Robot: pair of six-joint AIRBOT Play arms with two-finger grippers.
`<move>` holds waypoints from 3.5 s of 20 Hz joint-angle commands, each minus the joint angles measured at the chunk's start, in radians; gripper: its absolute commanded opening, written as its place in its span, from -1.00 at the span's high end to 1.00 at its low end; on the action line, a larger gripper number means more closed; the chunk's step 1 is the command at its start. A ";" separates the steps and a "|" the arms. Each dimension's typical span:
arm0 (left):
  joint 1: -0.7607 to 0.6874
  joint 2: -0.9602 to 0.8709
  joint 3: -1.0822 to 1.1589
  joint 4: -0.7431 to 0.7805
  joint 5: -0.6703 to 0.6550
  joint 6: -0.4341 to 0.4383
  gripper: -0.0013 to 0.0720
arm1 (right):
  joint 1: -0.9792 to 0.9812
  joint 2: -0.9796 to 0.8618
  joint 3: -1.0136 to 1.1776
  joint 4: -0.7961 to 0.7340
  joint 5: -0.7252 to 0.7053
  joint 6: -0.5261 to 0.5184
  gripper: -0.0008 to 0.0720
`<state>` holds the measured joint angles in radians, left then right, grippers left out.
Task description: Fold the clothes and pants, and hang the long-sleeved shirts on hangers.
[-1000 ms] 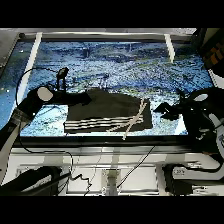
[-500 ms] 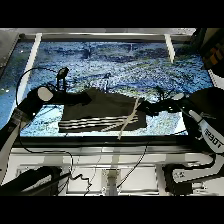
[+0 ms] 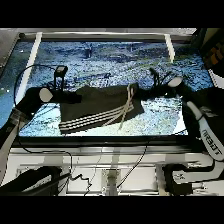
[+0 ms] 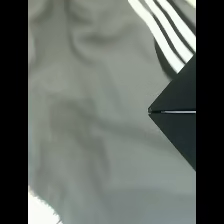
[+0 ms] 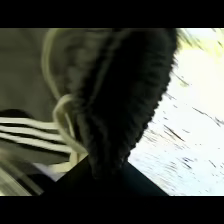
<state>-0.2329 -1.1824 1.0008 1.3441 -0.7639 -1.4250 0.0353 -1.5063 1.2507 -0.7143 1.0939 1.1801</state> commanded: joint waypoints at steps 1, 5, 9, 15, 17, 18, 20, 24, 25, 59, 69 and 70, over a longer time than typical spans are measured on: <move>0.000 0.041 0.044 0.070 0.134 0.001 0.95 | -0.095 0.107 0.229 -0.005 0.089 0.105 0.90; 0.000 0.122 0.053 0.070 0.228 0.000 0.95 | -0.368 0.237 0.429 -0.161 0.067 0.348 0.90; 0.000 0.192 0.052 0.071 0.226 0.000 0.94 | -0.714 0.333 0.539 -0.307 0.165 0.547 0.90; 0.000 0.251 0.052 0.116 0.225 0.000 0.94 | -1.180 0.426 0.581 -0.313 0.413 0.693 0.90; 0.000 0.265 0.052 0.115 0.225 0.000 0.94 | -1.301 0.452 0.582 -0.314 0.483 0.693 0.90; 0.000 0.272 0.052 0.115 0.225 0.000 0.94 | -1.351 0.461 0.582 -0.314 0.511 0.693 0.90; 0.000 0.280 0.052 0.115 0.225 0.000 0.94 | -1.436 0.476 0.583 -0.318 0.548 0.694 0.87; 0.000 0.282 0.052 0.114 0.226 0.000 0.94 | -1.537 0.517 0.584 -0.405 0.579 0.705 0.86; 0.000 0.282 0.052 0.114 0.225 0.000 0.95 | -1.548 0.533 0.584 -0.431 0.580 0.735 0.86; 0.000 0.278 0.051 0.114 0.225 0.000 0.94 | -0.690 0.676 0.563 0.116 0.489 0.368 0.90; 0.000 0.278 0.051 0.114 0.226 0.000 0.94 | -0.051 0.638 0.080 -0.660 0.335 0.449 0.90; 0.000 0.278 0.051 0.114 0.226 0.000 0.94 | -0.051 0.618 0.031 -0.687 0.264 0.485 0.90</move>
<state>-0.2329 -0.9035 1.0523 1.4582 -0.5385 -1.4254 -0.0948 -0.8577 1.4235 -1.1755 1.4975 1.5902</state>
